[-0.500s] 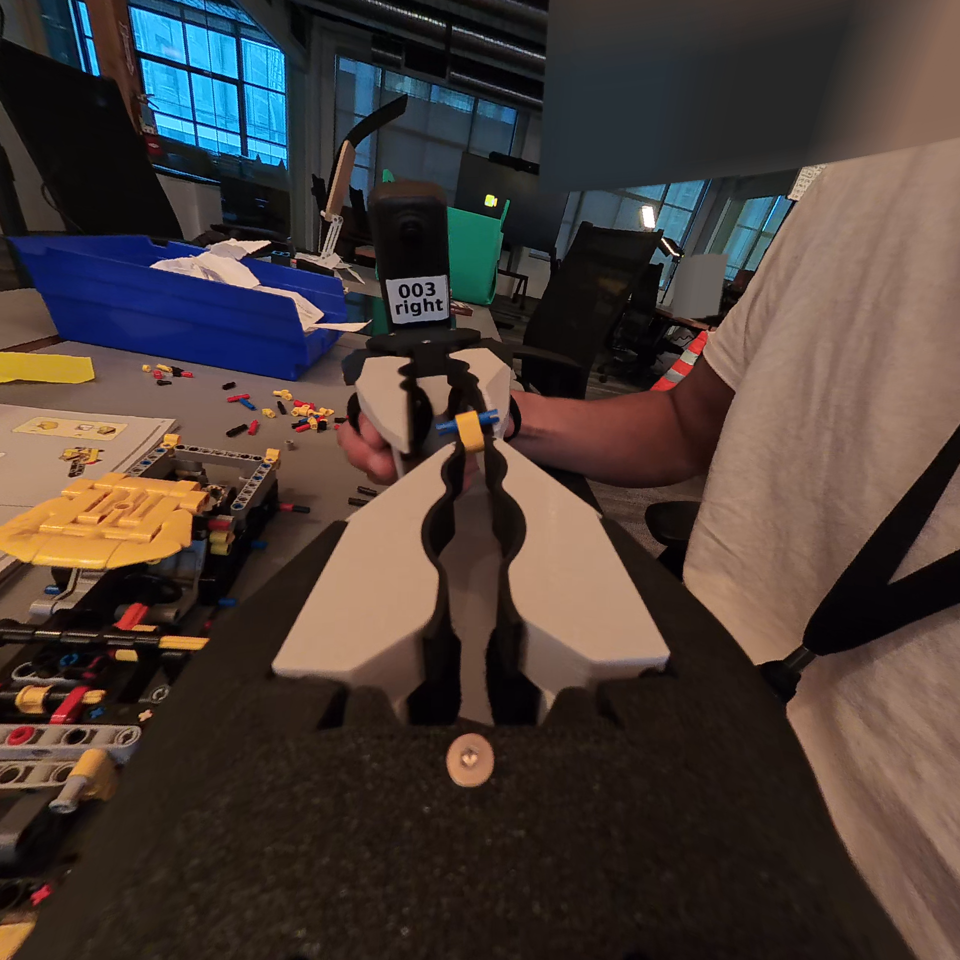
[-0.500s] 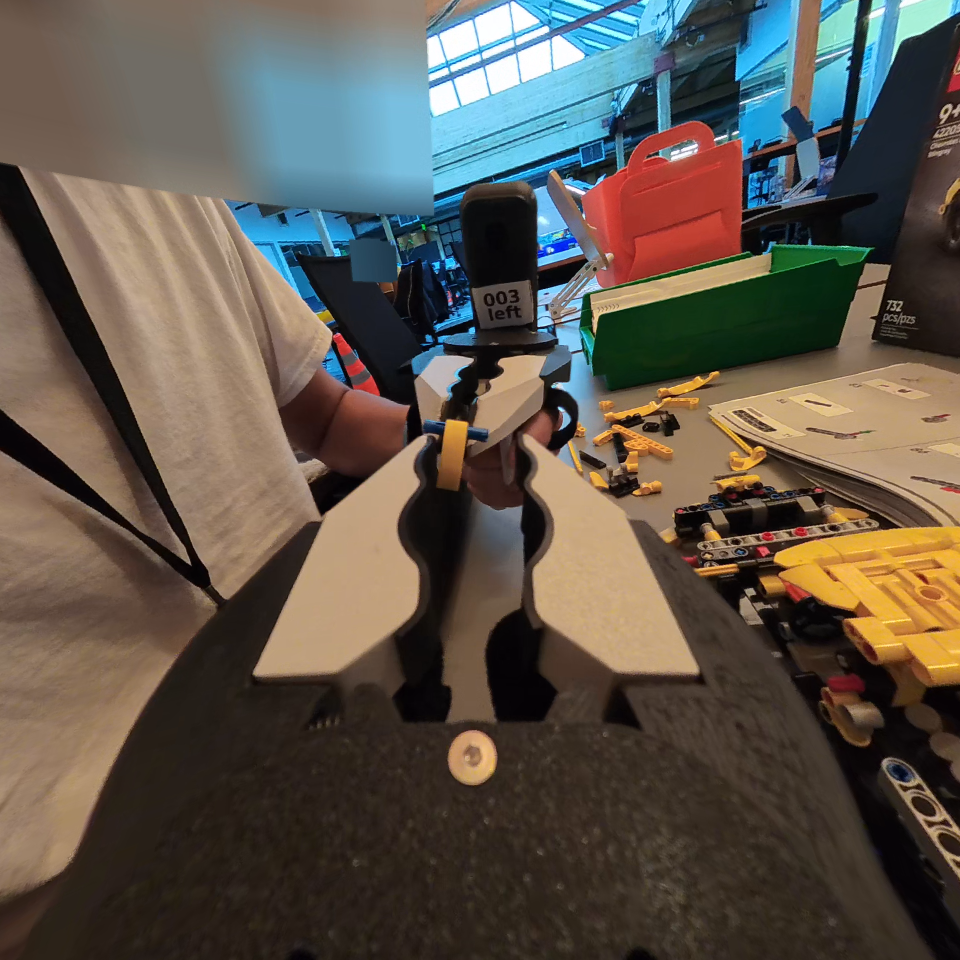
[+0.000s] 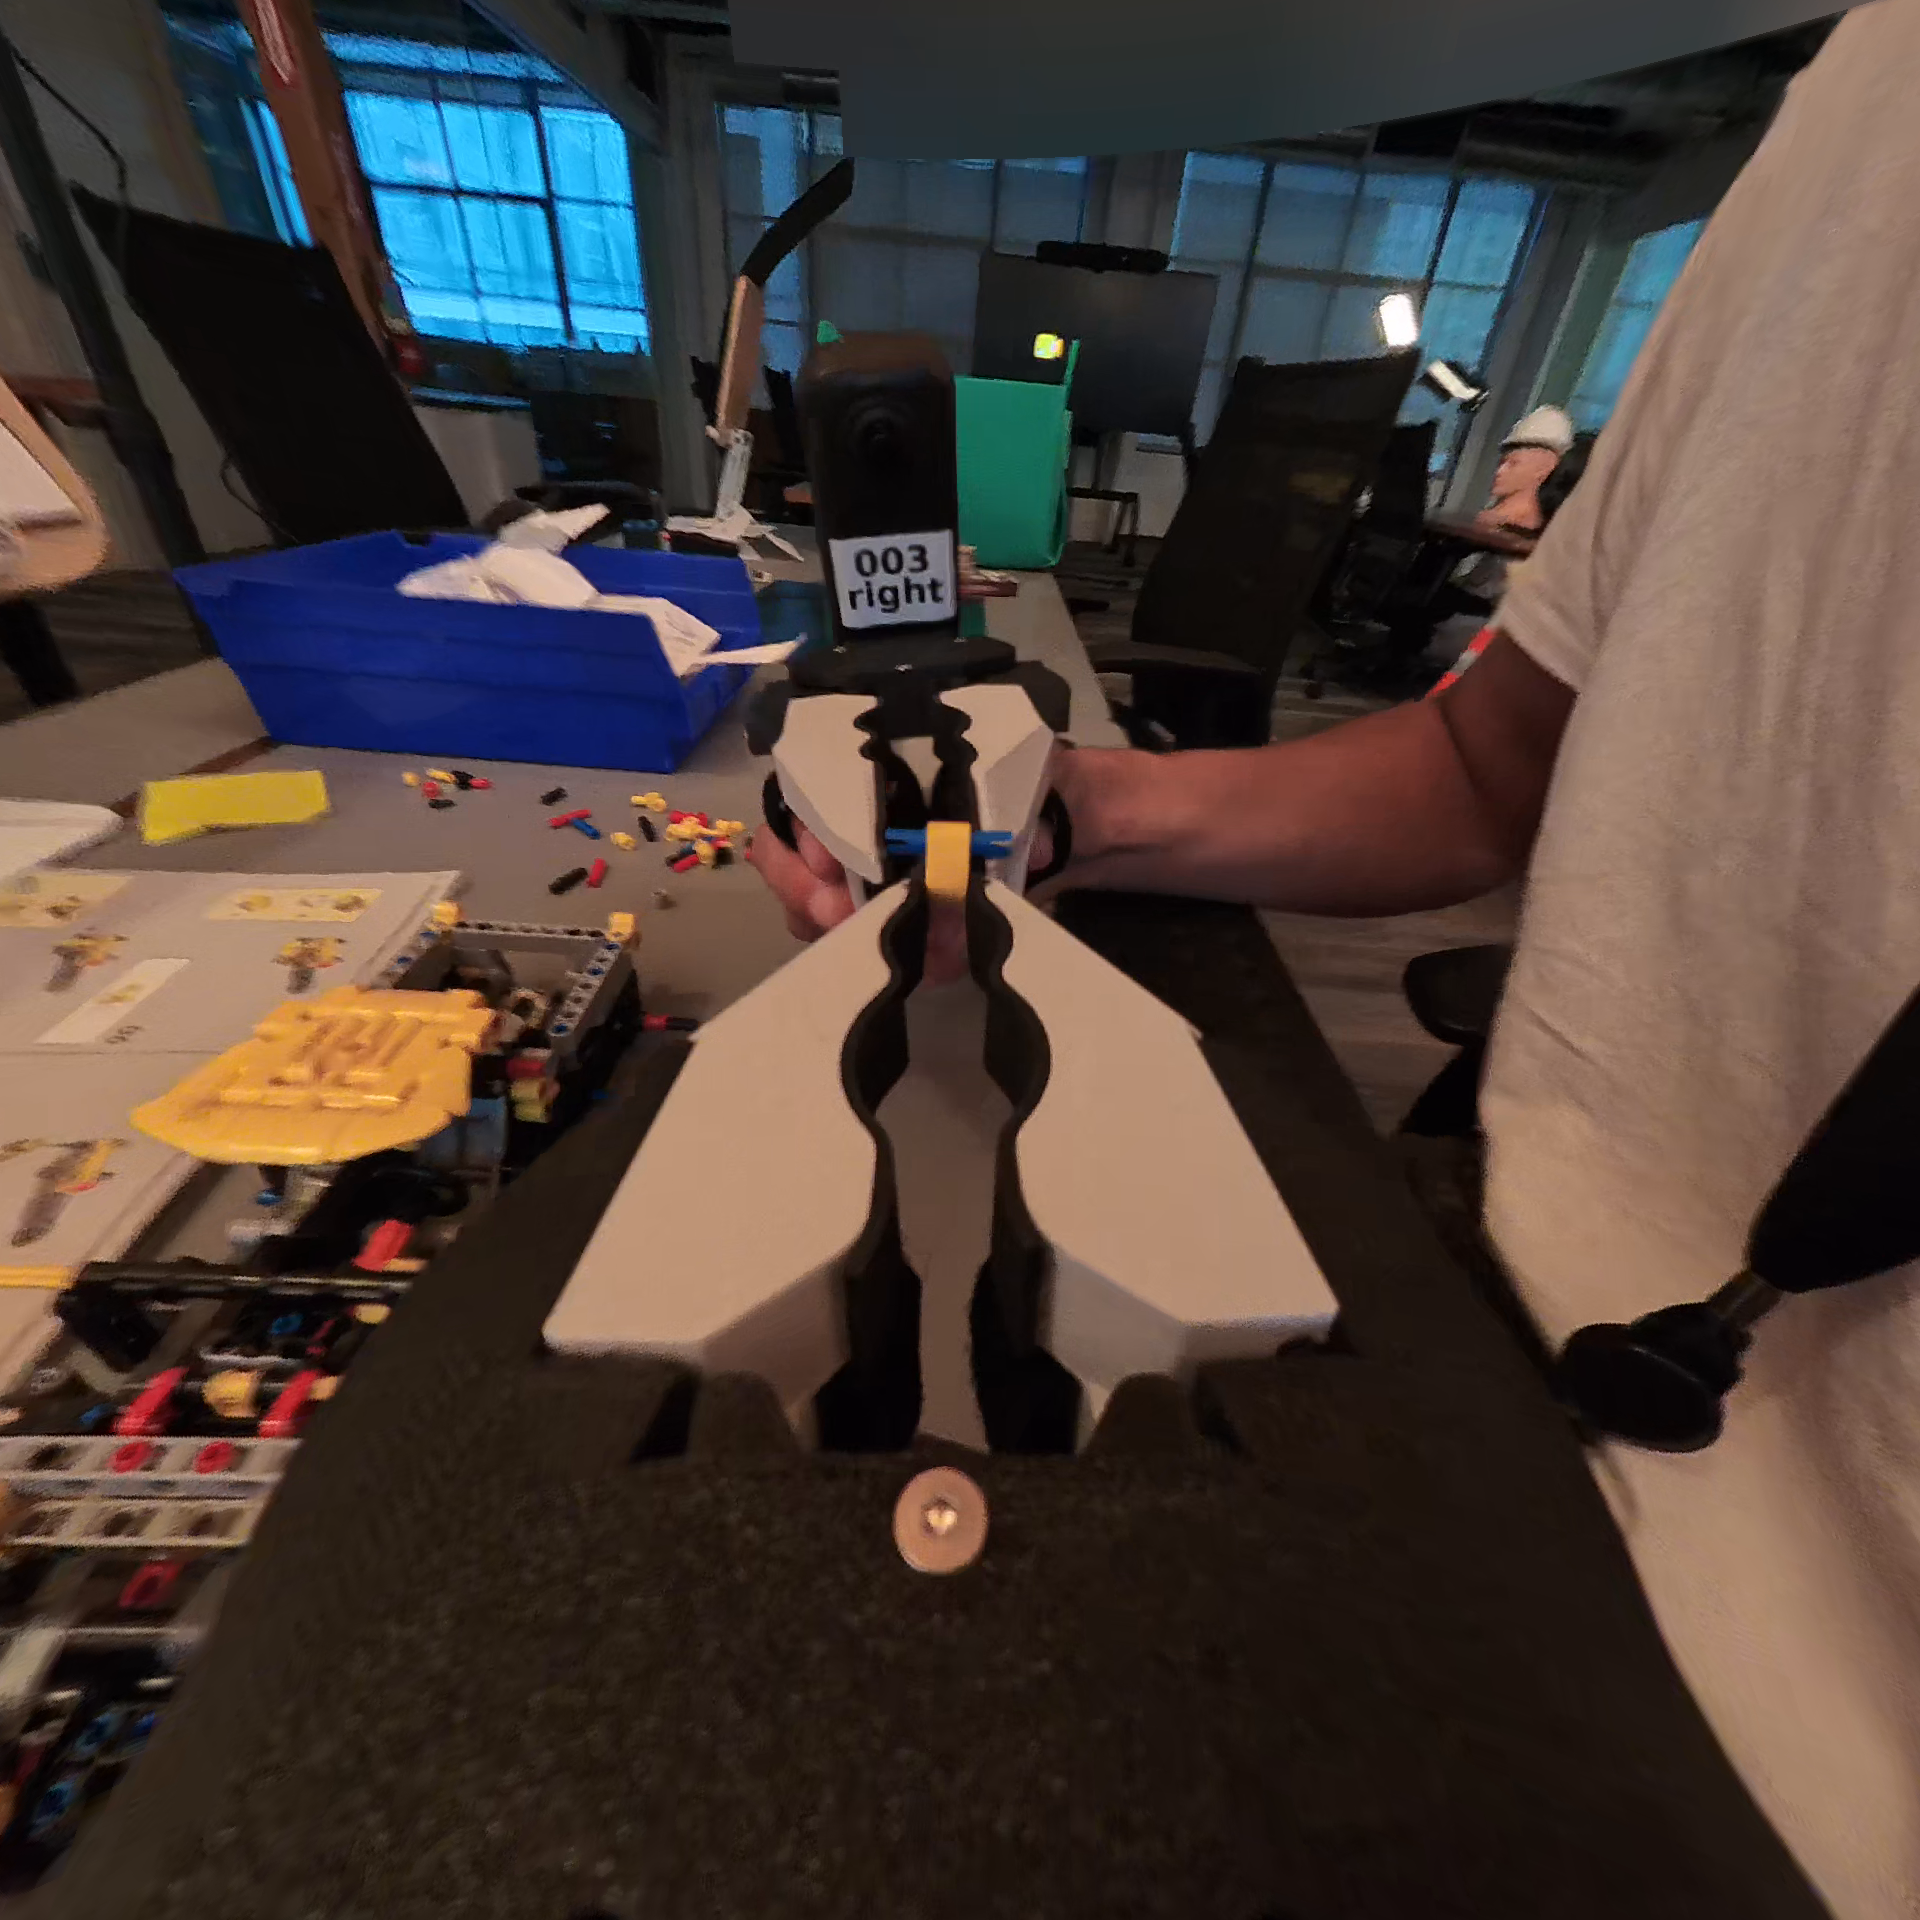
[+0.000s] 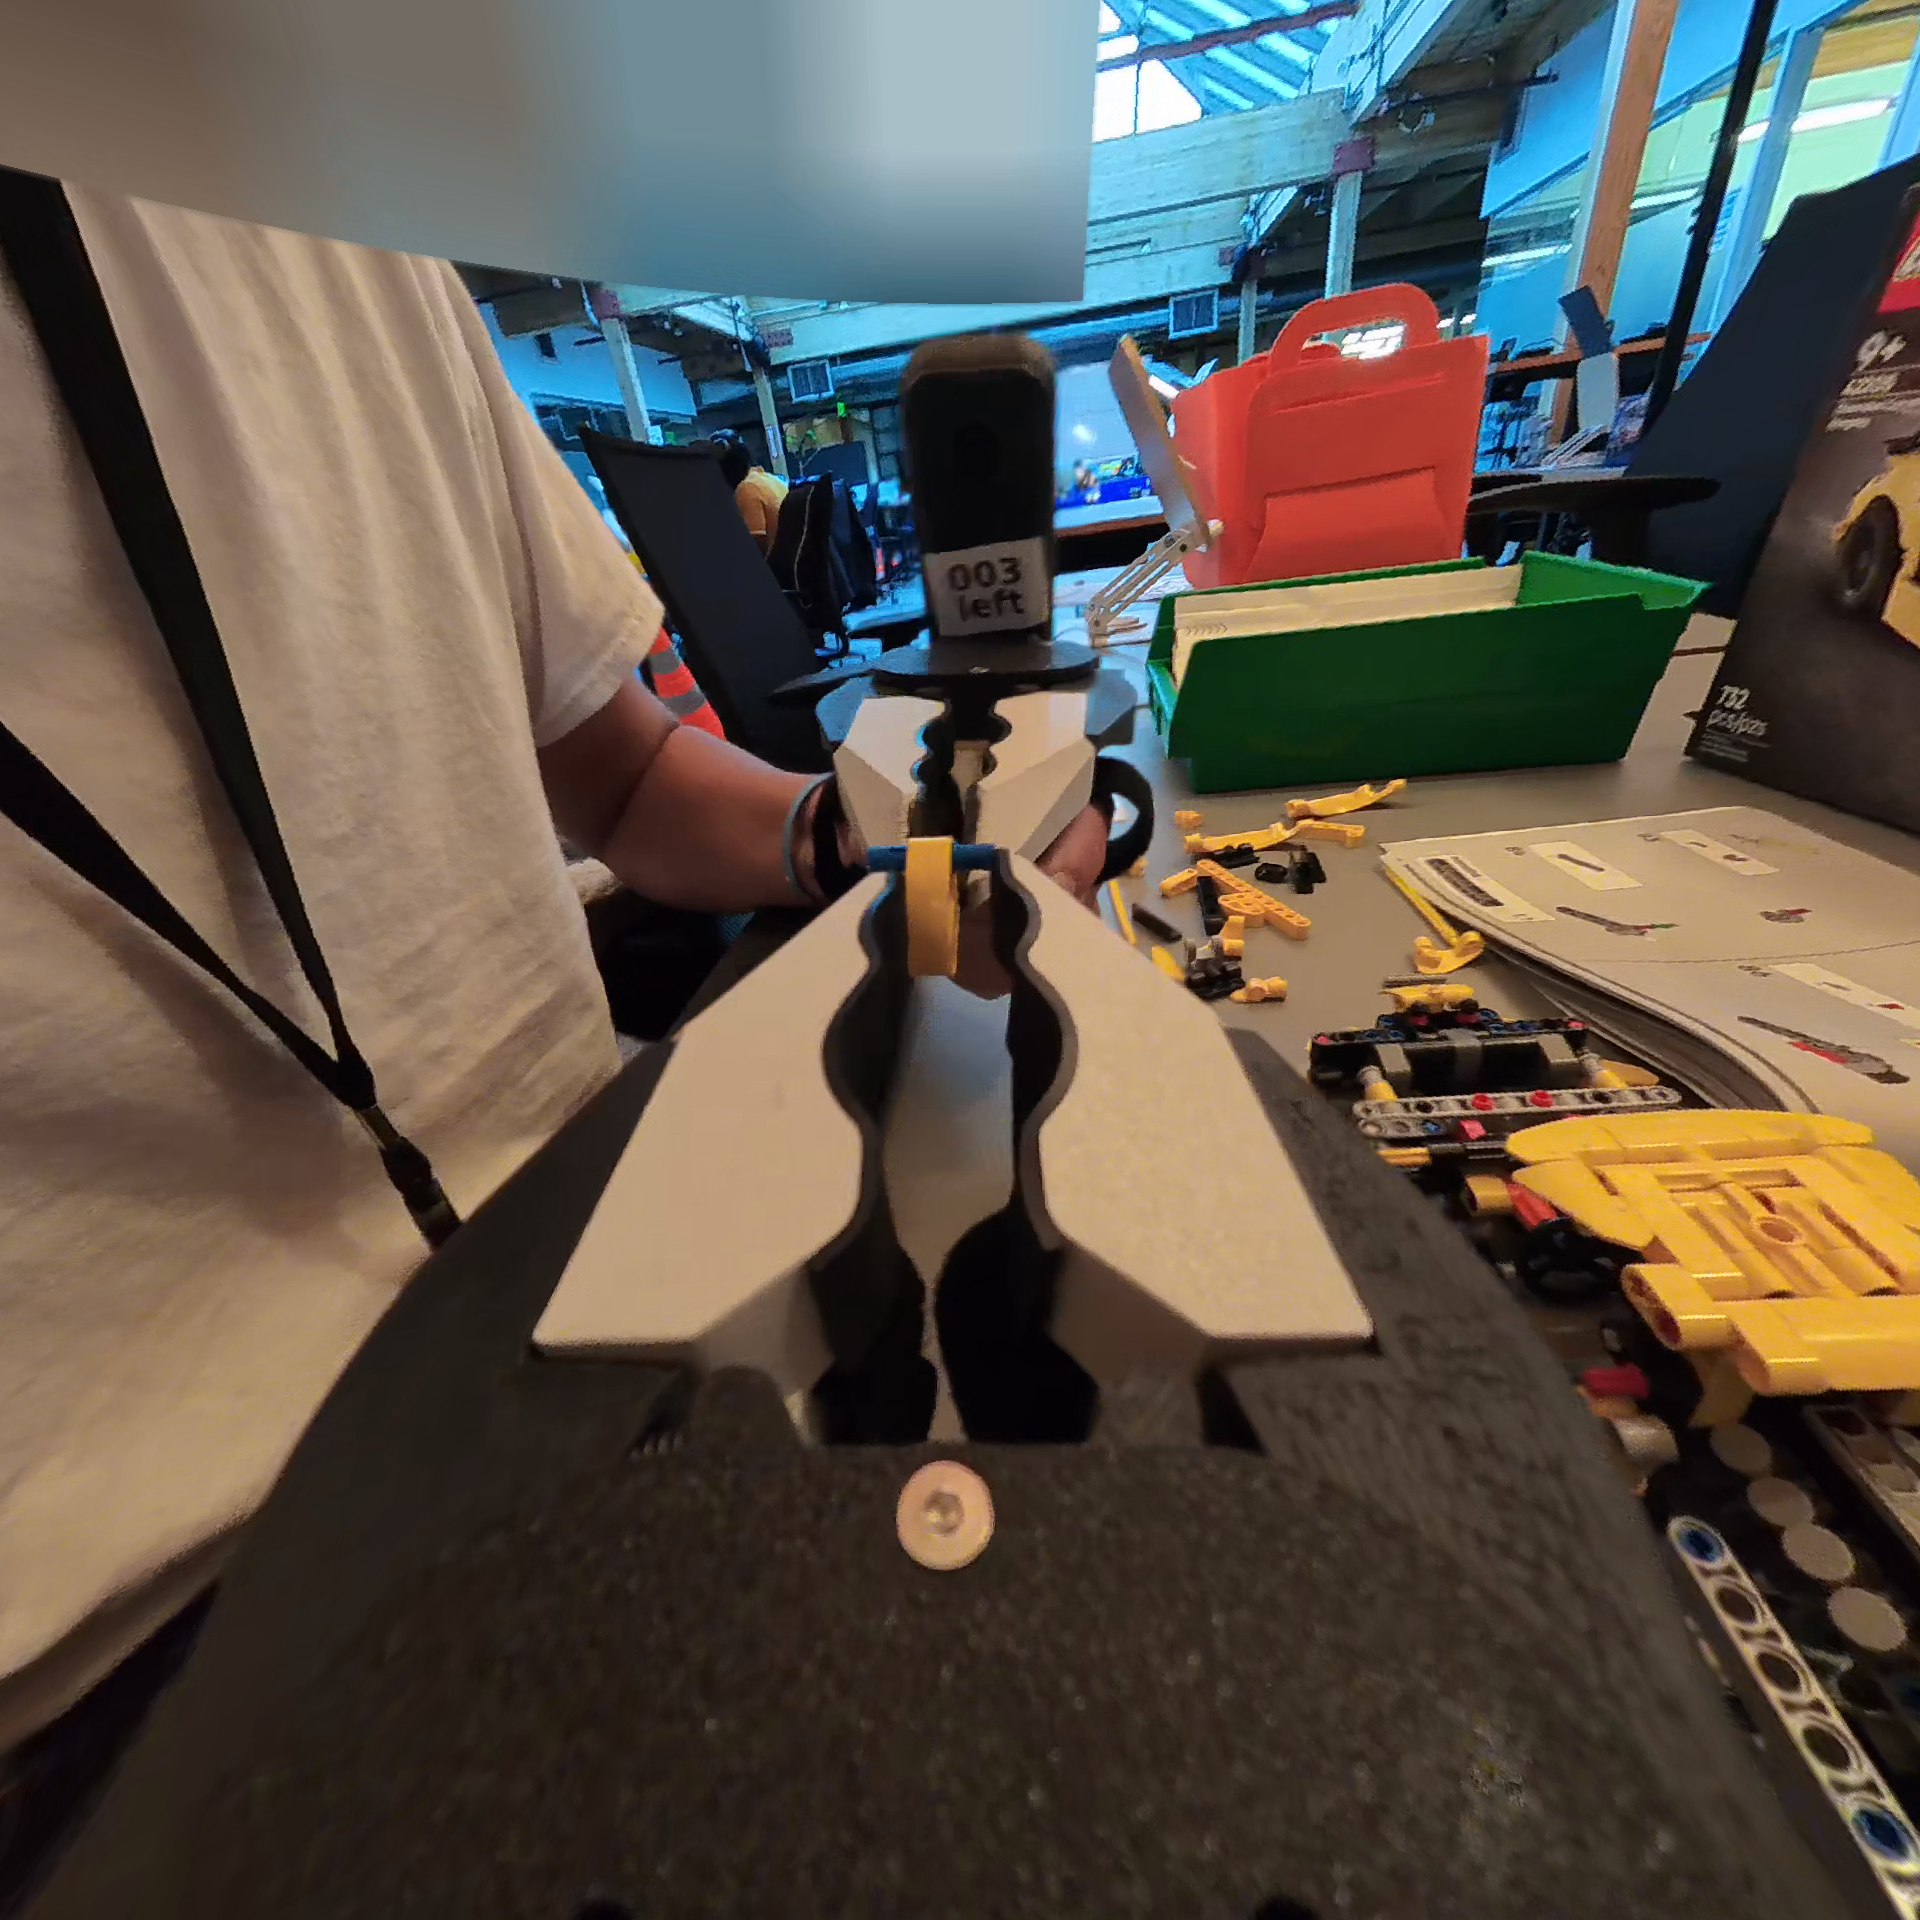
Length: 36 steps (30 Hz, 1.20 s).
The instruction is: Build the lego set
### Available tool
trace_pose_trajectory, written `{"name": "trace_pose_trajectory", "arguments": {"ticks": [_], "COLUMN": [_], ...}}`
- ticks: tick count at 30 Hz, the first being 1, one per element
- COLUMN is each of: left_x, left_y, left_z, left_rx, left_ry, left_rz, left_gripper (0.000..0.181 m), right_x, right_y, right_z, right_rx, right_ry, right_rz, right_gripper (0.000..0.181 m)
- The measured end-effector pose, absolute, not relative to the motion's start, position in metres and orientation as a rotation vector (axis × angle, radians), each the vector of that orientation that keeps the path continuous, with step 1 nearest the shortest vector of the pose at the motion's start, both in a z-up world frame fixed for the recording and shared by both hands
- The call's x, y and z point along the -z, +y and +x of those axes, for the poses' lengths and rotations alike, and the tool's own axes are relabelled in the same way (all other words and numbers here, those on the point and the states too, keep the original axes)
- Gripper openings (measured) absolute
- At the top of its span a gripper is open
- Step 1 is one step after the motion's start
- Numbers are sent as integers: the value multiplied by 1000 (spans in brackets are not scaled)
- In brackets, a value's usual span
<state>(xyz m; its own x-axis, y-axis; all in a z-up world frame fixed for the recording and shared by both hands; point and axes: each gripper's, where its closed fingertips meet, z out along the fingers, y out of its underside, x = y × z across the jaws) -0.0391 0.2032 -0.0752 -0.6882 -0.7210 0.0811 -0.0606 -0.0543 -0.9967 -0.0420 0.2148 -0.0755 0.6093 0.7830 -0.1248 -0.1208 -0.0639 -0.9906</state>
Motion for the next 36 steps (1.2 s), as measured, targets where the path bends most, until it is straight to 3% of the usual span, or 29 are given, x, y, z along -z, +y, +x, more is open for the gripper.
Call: {"name": "trace_pose_trajectory", "arguments": {"ticks": [4,9,14,30,36], "left_x": [72,80,86,79,83], "left_y": [204,200,199,211,207], "left_z": [-39,-37,-35,-31,-32], "left_rx": [1509,1278,1179,1707,1547], "left_ry": [1723,1726,1734,1706,1724], "left_rz": [-665,-554,-497,-847,-750], "left_gripper": [7,7,7,7,7], "right_x": [75,83,81,82,84], "right_y": [215,214,207,217,213], "right_z": [-42,-29,-28,-29,-29], "right_rx": [-700,-698,-675,-772,-759], "right_ry": [-626,-588,-622,-561,-585], "right_rz": [-1442,-1513,-1473,-1533,-1532], "right_gripper": [12,35,18,7,8]}}
